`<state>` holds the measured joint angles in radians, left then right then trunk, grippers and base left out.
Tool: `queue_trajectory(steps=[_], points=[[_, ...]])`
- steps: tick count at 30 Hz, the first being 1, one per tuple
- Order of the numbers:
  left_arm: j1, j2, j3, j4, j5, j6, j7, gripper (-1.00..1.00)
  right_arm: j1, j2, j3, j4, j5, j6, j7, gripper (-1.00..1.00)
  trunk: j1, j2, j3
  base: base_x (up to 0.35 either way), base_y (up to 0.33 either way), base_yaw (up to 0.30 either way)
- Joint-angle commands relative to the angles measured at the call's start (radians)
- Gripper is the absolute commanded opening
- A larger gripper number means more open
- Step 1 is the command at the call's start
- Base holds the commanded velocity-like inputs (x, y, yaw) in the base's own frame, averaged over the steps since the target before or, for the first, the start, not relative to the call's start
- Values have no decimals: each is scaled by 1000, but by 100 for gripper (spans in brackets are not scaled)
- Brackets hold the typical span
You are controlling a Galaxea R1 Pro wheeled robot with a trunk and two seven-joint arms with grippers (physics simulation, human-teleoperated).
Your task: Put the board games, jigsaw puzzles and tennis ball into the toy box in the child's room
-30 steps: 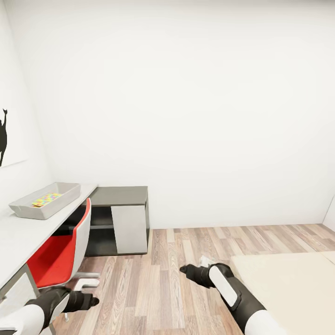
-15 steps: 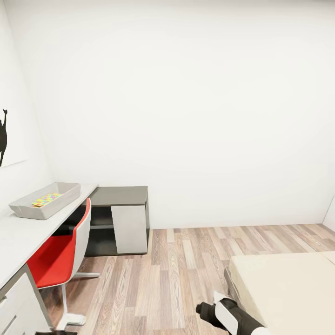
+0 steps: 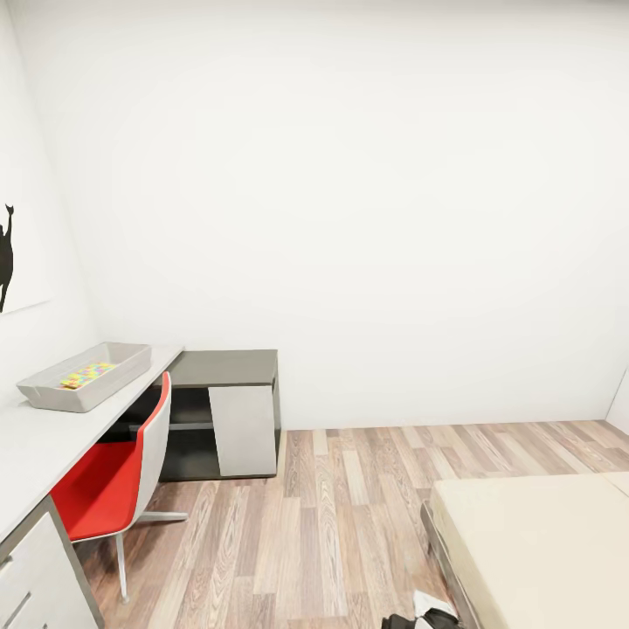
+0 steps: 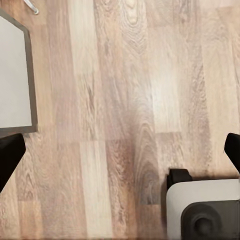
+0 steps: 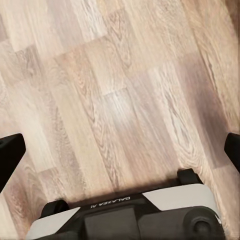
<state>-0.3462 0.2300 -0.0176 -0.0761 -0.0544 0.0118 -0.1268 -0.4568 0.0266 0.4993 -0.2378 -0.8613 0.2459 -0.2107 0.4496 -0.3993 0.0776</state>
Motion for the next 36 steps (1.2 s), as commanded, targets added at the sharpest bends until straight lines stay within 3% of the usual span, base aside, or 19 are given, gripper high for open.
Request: queue_trajectory(steps=[1,4,6,8,13,25,36], points=[[9,0,-1,0,-5,0,3,100,14,-1,9,-1,-7,-1,-7,100,0,-1,0,0,0,0],[27,-3,0,8,-3,-15,53,100,51,-1,23,1,-7,-39,-7,100,0,-1,0,0,0,0],[33,-6,0,23,-2,-38,105,100,73,-2,57,2,-2,-66,-6,100,0,-1,0,0,0,0],[37,-13,1,54,2,-75,174,100,103,-2,120,3,15,-98,-7,100,0,-1,0,0,0,0],[43,-22,2,83,7,-108,227,100,161,-2,187,12,32,-164,-7,100,0,-1,0,0,0,0],[91,-25,1,91,7,-117,243,100,251,-1,206,126,34,-289,-7,100,0,-1,0,0,0,0],[131,-62,1,91,6,-116,243,100,288,-1,207,137,34,-299,-7,100,0,-1,-8,0,0,0]])
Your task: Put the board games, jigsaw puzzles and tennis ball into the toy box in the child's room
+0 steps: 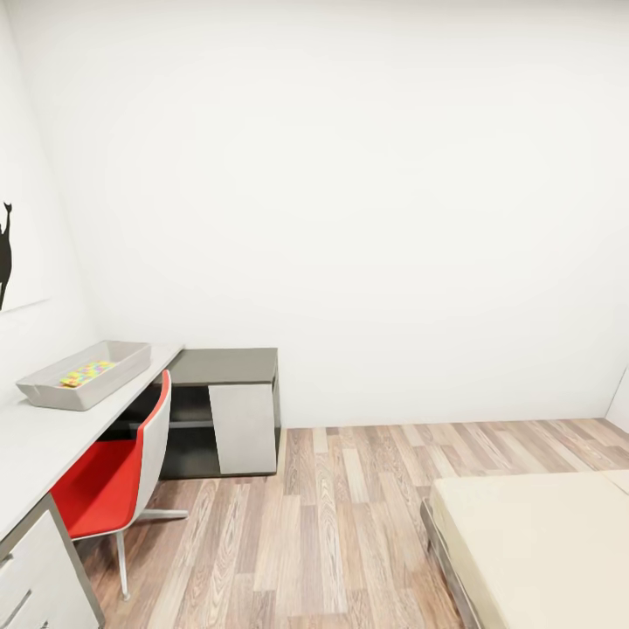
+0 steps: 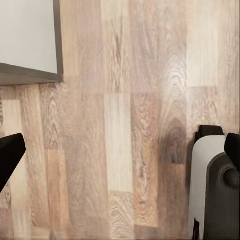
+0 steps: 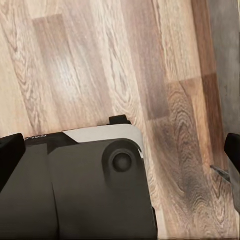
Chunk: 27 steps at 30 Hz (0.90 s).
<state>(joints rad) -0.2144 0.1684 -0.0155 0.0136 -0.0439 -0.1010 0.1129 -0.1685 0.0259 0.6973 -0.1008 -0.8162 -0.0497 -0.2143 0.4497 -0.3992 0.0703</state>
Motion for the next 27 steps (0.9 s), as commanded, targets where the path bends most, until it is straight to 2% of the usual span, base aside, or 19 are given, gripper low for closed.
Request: queue_trajectory(steps=[1,13,18,27], points=[[2,-1,-1,1,-5,-4,4,100,0,0,9,0,-11,-2,-4,100,0,-1,-2,0,0,0],[42,-19,-2,1,-6,0,2,100,11,6,9,36,-13,-4,-6,100,0,-1,-16,0,0,0],[69,-34,-3,0,-7,-1,2,100,40,6,8,44,-13,-13,-11,100,0,-1,-17,0,0,0],[101,-61,-3,1,-7,2,2,100,63,-7,5,72,-20,-58,-14,100,0,-1,-17,0,0,0]])
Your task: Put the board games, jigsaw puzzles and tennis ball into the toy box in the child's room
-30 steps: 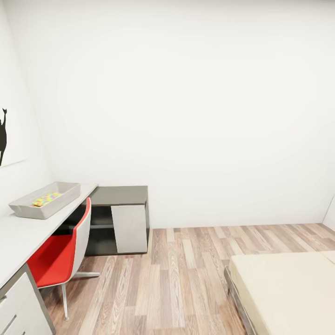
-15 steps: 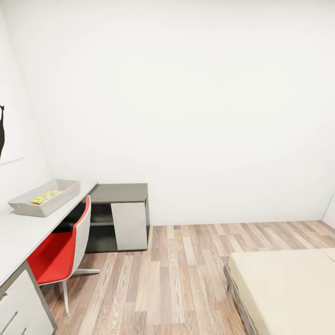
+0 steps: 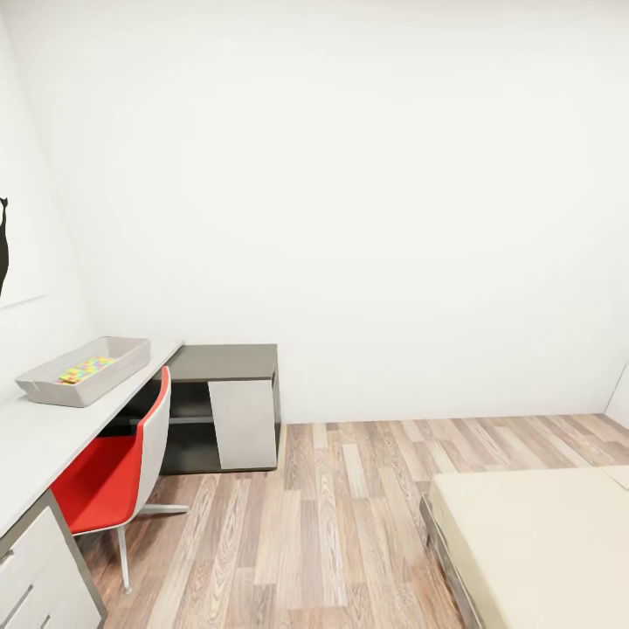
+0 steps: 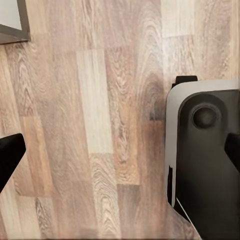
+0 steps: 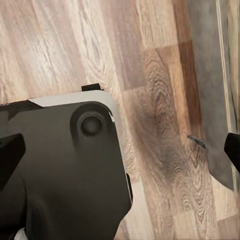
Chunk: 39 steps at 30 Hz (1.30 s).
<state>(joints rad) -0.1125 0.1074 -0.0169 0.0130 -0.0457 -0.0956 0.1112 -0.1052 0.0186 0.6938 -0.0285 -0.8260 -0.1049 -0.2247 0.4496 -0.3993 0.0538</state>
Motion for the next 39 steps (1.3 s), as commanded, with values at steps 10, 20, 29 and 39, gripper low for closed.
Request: queue_trajectory(steps=[10,20,29,39], points=[[13,-9,-3,1,-6,-5,4,100,4,-2,8,4,-12,-36,-3,100,0,-1,0,0,0,0],[15,-16,-3,1,-6,-4,4,100,4,-4,7,5,-7,-37,-2,100,0,-1,0,0,0,0],[16,-17,-4,-3,-9,-11,4,100,4,-4,9,3,-3,-40,-2,100,0,-1,0,0,0,0],[16,-46,1,-10,-7,-15,2,100,4,-1,9,3,-3,-39,-2,100,0,-1,0,0,0,0]])
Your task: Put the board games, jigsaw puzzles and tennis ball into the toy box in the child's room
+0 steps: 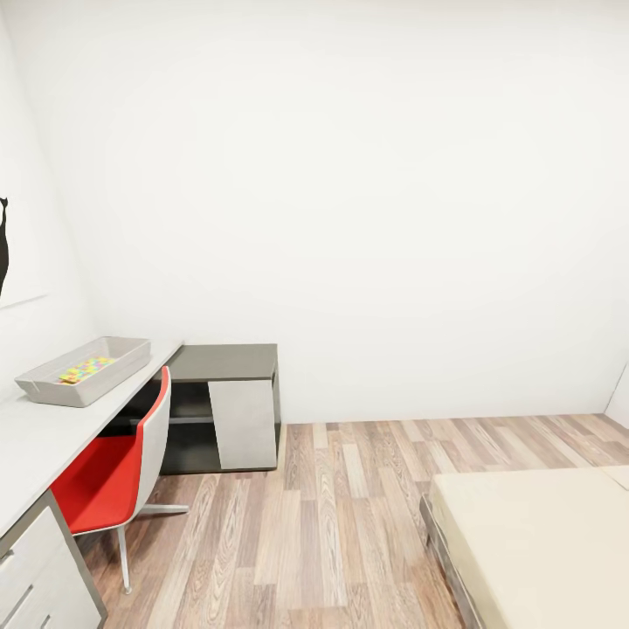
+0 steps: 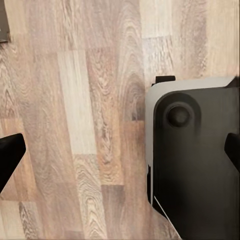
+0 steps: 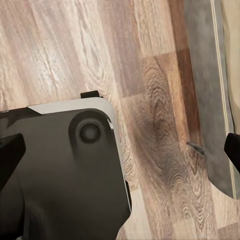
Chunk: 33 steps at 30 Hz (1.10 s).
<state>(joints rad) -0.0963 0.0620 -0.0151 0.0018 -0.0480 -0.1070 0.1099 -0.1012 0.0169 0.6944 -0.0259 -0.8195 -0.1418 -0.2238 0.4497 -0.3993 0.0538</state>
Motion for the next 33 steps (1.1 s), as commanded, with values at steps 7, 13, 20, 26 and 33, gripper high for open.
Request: queue_trajectory(steps=[7,13,20,26,33], points=[[0,-8,-2,1,-7,-3,4,100,0,-1,9,0,-9,-2,-3,100,0,-1,0,0,0,0],[0,-9,-1,1,-7,-3,4,100,0,0,10,0,-9,-2,-3,100,0,-1,0,0,0,0],[0,-9,-2,1,-8,-3,4,100,0,-1,10,0,-9,-2,-3,100,0,-1,0,0,0,0],[0,-10,-2,1,-9,-3,4,100,0,0,10,0,-9,-2,-3,100,0,-1,0,0,0,0],[0,-10,-2,1,-9,-3,4,100,0,0,9,0,-9,-2,-3,100,0,-1,0,0,0,0]])
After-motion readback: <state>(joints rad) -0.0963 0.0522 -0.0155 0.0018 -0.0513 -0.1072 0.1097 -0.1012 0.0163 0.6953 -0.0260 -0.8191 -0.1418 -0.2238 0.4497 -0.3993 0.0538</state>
